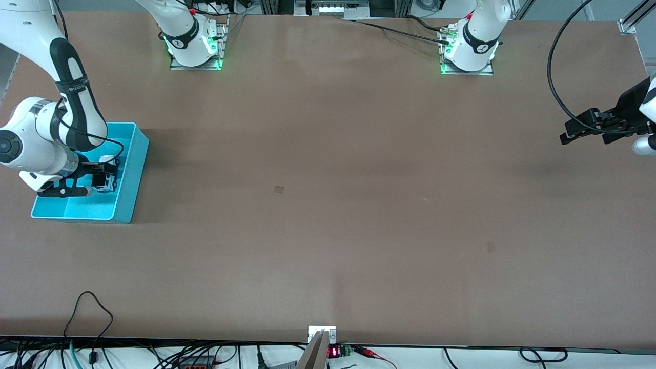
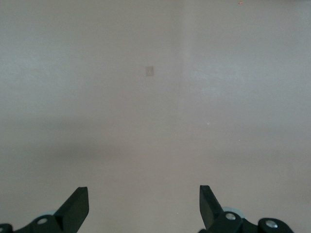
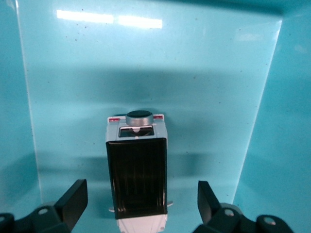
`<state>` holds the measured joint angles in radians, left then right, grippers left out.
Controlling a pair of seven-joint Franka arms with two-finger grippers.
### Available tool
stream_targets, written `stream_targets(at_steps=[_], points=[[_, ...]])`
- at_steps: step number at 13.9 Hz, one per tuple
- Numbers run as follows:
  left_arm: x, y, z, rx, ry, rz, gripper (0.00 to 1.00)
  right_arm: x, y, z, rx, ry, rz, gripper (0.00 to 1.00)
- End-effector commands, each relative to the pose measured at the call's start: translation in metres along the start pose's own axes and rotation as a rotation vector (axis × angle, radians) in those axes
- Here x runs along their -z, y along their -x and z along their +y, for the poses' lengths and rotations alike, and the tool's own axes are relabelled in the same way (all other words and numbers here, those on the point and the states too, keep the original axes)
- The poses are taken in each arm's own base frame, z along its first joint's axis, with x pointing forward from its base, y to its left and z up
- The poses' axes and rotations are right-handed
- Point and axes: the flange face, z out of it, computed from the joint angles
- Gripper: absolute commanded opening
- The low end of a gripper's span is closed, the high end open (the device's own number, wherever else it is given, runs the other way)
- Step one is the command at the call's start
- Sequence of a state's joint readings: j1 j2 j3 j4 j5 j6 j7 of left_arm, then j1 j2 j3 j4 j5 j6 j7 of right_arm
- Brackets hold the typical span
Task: Wind and store white jeep toy
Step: 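Lower the jeep into the bin and open the right gripper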
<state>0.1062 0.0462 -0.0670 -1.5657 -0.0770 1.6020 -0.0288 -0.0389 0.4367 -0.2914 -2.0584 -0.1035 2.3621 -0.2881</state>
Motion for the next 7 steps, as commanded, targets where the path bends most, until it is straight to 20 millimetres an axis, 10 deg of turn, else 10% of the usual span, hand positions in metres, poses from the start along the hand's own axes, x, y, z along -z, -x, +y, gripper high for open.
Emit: stream_targets(at_steps=[1,7], points=[[0.003,0.004,-0.003,-0.004,-0.022,0.001,1.00,0.026,0.003,0.009,0.011,0.013,0.034,1.00],[0.003,0.004,-0.002,-0.006,-0.022,0.001,1.00,0.108,0.000,0.018,0.015,-0.008,0.031,1.00]])
